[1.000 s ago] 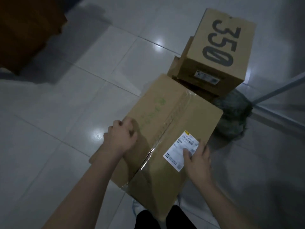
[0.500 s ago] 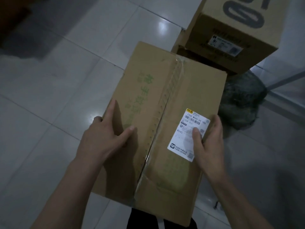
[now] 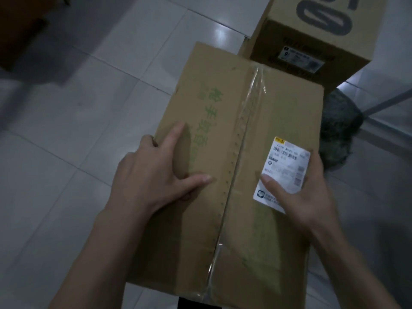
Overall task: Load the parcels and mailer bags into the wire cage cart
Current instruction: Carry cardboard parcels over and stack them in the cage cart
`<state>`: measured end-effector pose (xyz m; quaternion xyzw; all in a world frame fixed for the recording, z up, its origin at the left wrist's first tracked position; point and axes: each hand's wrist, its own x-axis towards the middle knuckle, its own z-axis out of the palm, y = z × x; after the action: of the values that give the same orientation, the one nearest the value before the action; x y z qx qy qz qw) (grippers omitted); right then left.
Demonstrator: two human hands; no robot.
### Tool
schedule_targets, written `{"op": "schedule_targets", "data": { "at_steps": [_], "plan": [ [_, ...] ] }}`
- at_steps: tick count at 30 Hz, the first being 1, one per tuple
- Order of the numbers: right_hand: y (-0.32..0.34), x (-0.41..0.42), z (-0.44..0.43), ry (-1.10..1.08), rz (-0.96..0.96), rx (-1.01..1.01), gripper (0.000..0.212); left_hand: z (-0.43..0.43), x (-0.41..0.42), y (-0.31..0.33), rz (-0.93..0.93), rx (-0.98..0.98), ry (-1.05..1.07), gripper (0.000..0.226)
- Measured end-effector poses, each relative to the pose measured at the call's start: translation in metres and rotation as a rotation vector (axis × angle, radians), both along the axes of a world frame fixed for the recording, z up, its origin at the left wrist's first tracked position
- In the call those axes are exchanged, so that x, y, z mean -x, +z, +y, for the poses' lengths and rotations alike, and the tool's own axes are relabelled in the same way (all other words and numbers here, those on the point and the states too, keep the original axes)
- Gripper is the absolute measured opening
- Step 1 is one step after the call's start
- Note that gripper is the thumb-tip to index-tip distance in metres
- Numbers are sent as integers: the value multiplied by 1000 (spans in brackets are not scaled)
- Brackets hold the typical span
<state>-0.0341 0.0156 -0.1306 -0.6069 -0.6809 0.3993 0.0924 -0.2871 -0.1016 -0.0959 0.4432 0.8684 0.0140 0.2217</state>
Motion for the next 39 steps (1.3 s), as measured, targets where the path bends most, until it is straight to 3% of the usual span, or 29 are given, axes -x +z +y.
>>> {"op": "schedule_targets", "data": {
  "at_steps": [2, 7, 12, 16, 21, 28, 33, 39],
  "plan": [
    [34, -3, 2, 19, 1, 2, 110, 4, -5, 41, 70, -21, 22, 108],
    [148, 2, 21, 102, 32, -29, 83, 11, -11, 147, 131, -66, 106, 100],
    [277, 10, 60, 251, -43, -195, 116, 10, -29, 255, 100, -219, 247, 89],
    [384, 13, 77, 366, -44, -305, 121, 4, -50, 344, 95, -347, 384, 92],
    [485, 0, 78, 337, -42, -480, 122, 7, -59, 441, 193, -533, 358, 97],
    [563, -31, 78, 291, -50, -596, 124, 11, -73, 498, 166, -724, 237, 103],
    [587, -57, 64, 218, -36, -568, 130, 3, -78, 520, 98, -807, 88, 101],
    [600, -65, 31, 132, -46, -599, 125, -21, -83, 555, 4, -811, 81, 106]
  ]
}}
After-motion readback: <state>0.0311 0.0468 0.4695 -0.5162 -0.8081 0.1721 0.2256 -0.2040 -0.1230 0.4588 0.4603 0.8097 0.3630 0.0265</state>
